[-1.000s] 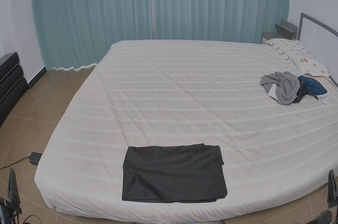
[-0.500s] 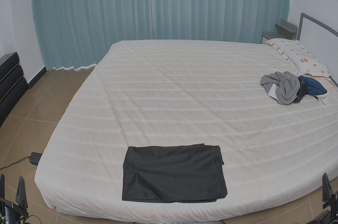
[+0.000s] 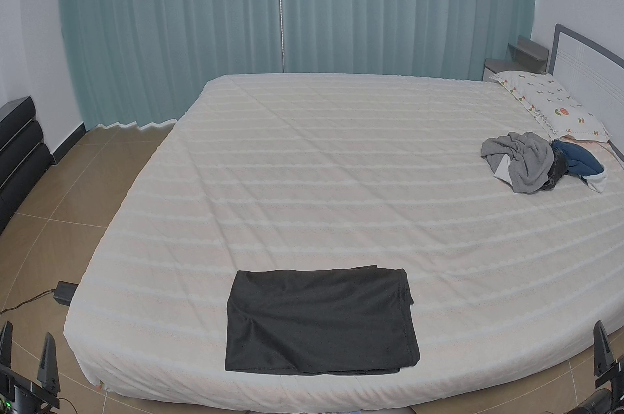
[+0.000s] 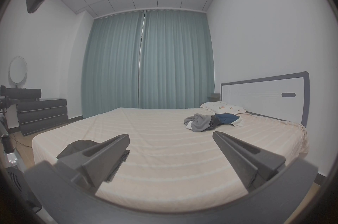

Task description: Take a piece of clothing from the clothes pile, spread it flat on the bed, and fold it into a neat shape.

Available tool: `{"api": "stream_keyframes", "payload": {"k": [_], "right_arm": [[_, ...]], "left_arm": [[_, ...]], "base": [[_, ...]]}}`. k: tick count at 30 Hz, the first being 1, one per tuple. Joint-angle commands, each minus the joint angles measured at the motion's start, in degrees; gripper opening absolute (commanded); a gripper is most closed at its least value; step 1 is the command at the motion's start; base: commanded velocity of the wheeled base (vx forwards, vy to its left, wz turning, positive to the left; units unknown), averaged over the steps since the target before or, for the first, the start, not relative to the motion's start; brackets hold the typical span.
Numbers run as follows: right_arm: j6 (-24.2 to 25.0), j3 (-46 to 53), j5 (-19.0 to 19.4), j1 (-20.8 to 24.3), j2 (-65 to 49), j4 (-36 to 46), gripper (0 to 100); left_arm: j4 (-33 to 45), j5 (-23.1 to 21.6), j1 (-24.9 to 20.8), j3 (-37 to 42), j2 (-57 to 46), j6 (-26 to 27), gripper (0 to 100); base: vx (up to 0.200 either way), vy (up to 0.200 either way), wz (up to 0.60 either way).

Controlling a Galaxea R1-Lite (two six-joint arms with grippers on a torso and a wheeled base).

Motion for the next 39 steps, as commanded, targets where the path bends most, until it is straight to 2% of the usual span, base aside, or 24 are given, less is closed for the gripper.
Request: {"api": "stream_keyframes", "payload": {"k": [1,3,7,8,10,11,17,39], "right_arm": [[-0.2,0.9,0.3,0.0,-0.6,1.0,100],[-1.2,0.9,0.3,0.0,-0.6,1.0,100],[-2.5,0.9,0.4,0.0,-0.6,1.1,100],[-2.0,0.9,0.6,0.0,-0.5,1.6,100],[3.2,1.0,2.7,-0.2,-0.5,4.4,100],[4.0,0.6,3.4,0.0,-0.6,6.0,100],[0.0,0.7,4.2,-0.3,-0.5,6.3,100],[0.6,1.0,5.1,0.0,-0.6,5.3,100]], "left_arm": [[1.5,-5.2,0.0,1.0,-0.5,-1.1,100],[3.1,-6.4,0.0,0.7,-0.5,1.6,100],[3.0,-6.5,0.0,0.8,-0.6,1.8,100],[2.9,-6.6,0.0,0.8,-0.6,1.3,100],[2.9,-6.6,0.0,0.8,-0.6,1.2,100],[2.9,-6.6,0.0,0.8,-0.6,1.3,100],[2.9,-6.6,0.0,0.8,-0.5,1.1,100],[2.9,-6.2,0.0,0.8,-0.6,0.3,100]], "base": [[0.0,0.0,0.0],[0.0,0.0,0.0],[0.0,0.0,0.0],[0.0,0.0,0.0],[0.0,0.0,0.0],[0.0,0.0,0.0],[0.0,0.0,0.0],[0.0,0.0,0.0]]}}
